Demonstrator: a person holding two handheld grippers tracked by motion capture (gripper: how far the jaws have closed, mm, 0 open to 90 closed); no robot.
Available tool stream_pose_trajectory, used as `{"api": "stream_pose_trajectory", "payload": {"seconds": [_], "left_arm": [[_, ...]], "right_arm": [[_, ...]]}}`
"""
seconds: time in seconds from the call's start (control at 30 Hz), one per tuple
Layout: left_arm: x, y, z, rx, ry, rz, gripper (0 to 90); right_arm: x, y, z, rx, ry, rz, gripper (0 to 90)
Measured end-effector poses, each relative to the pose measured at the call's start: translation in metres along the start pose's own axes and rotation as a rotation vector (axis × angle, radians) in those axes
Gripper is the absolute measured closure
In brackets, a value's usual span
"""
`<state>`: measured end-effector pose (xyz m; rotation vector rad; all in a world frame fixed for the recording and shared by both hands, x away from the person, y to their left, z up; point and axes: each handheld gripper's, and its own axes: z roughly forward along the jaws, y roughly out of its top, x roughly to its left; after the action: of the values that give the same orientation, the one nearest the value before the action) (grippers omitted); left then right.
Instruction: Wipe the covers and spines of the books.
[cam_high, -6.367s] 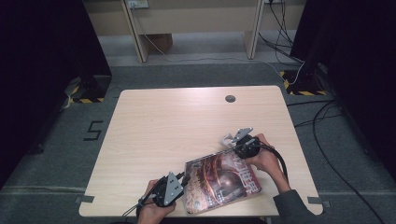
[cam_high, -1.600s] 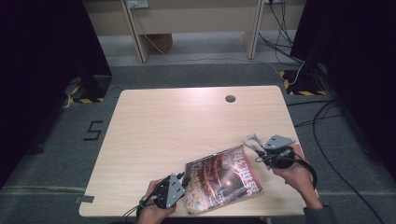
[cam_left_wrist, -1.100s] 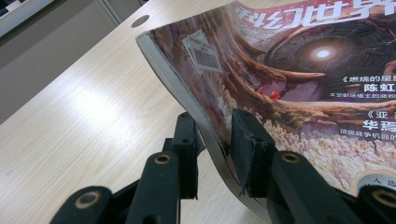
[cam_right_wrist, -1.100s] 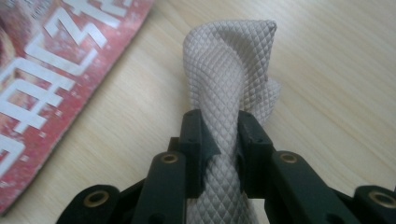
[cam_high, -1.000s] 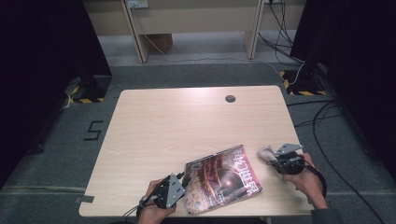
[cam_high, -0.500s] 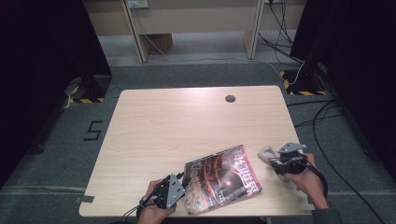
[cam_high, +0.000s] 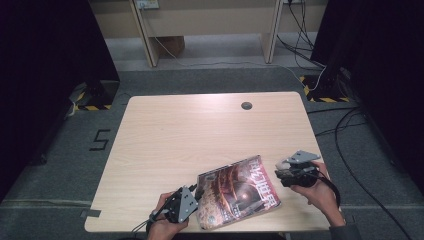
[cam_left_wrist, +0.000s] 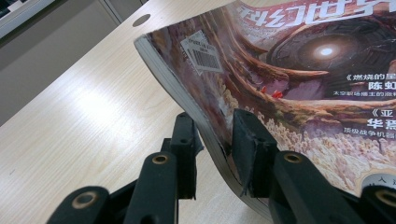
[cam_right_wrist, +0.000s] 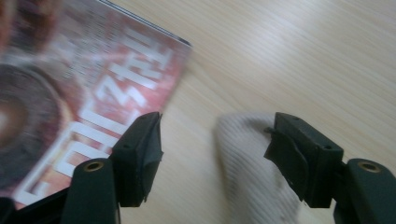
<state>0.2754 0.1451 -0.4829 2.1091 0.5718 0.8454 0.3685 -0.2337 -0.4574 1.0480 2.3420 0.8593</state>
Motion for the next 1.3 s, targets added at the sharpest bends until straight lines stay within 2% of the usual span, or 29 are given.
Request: {"api": "stream_pose_trajectory", "payload": {"seconds": [0.23, 0.37, 0.57, 0.77, 0.97, 1.03, 1.17, 1.3], "left_arm": [[-0.001, 0.0, 0.0, -0.002, 0.002, 0.004, 70.5], [-0.001, 0.0, 0.001, 0.004, 0.004, 0.007, 70.4], [-0.001, 0.0, 0.001, 0.002, 0.005, 0.012, 70.4], [-0.002, 0.001, 0.0, -0.004, 0.007, 0.021, 70.4], [-0.004, 0.0, -0.001, -0.006, 0.009, 0.03, 70.4], [-0.004, 0.0, -0.001, -0.002, 0.009, 0.028, 70.3], [-0.004, 0.0, -0.001, -0.004, 0.009, 0.033, 70.4], [-0.004, 0.0, -0.001, -0.002, 0.01, 0.037, 70.4]], "right_arm": [[0.028, 0.02, 0.0, -0.071, 0.095, -0.065, 30.3], [0.043, 0.034, 0.006, -0.092, 0.138, -0.145, 29.4], [0.062, 0.06, 0.026, -0.101, 0.169, -0.222, 29.8], [0.085, 0.082, 0.047, -0.103, 0.239, -0.301, 29.7], [0.099, 0.092, 0.061, -0.076, 0.28, -0.334, 28.7], [0.1, 0.094, 0.064, -0.066, 0.281, -0.349, 28.0], [0.099, 0.092, 0.066, -0.05, 0.305, -0.33, 29.0], [0.099, 0.089, 0.069, -0.041, 0.308, -0.339, 30.9]]}}
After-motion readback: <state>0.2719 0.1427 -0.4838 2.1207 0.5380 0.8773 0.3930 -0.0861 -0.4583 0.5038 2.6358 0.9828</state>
